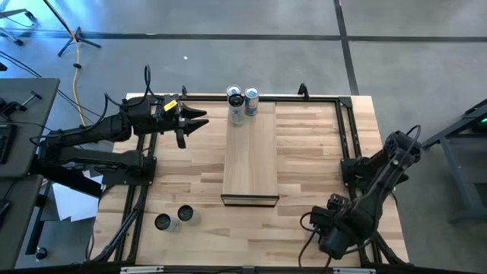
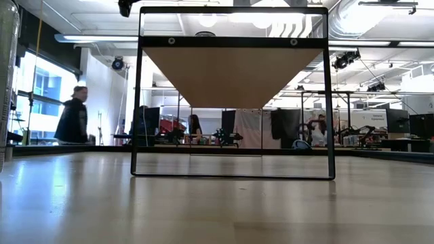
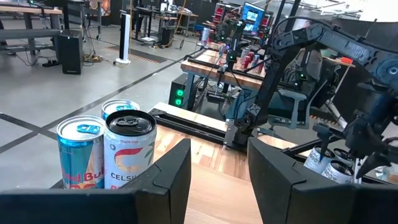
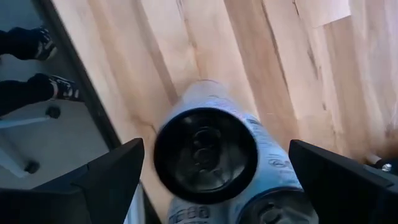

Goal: Place canned beverage on shelf
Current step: Put the white pink soda can aligned with the other white pink soda can

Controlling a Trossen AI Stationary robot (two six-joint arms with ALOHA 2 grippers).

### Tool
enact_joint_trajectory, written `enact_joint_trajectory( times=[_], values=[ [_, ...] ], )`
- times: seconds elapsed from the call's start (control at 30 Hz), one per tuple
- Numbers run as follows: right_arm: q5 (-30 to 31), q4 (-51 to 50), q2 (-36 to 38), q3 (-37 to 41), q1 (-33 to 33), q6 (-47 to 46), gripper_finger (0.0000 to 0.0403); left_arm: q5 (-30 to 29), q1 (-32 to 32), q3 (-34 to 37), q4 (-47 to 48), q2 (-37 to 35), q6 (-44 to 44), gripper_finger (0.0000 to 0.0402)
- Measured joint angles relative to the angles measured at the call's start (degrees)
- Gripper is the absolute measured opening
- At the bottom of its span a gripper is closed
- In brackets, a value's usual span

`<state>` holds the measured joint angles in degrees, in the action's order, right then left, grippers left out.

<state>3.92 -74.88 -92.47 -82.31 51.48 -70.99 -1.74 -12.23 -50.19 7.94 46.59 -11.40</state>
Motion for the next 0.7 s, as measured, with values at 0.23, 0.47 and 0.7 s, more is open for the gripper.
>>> enact_joint_trajectory(
  times=[0.23,0.47,0.7],
  values=[
    [0.1,1.1,0.0,2.6,0.0,0.4,0.0385,0.0,0.0,0.0,0.0,0.0,0.0,0.0131],
    [1.2,7.8,0.0,5.6,0.0,2.3,0.0385,0.0,0.0,0.0,0.1,0.0,0.0,0.0131],
    [0.2,7.5,0.0,6.5,0.0,1.9,0.0385,0.0,0.0,0.0,1.4,0.0,0.0,0.0131]
  ],
)
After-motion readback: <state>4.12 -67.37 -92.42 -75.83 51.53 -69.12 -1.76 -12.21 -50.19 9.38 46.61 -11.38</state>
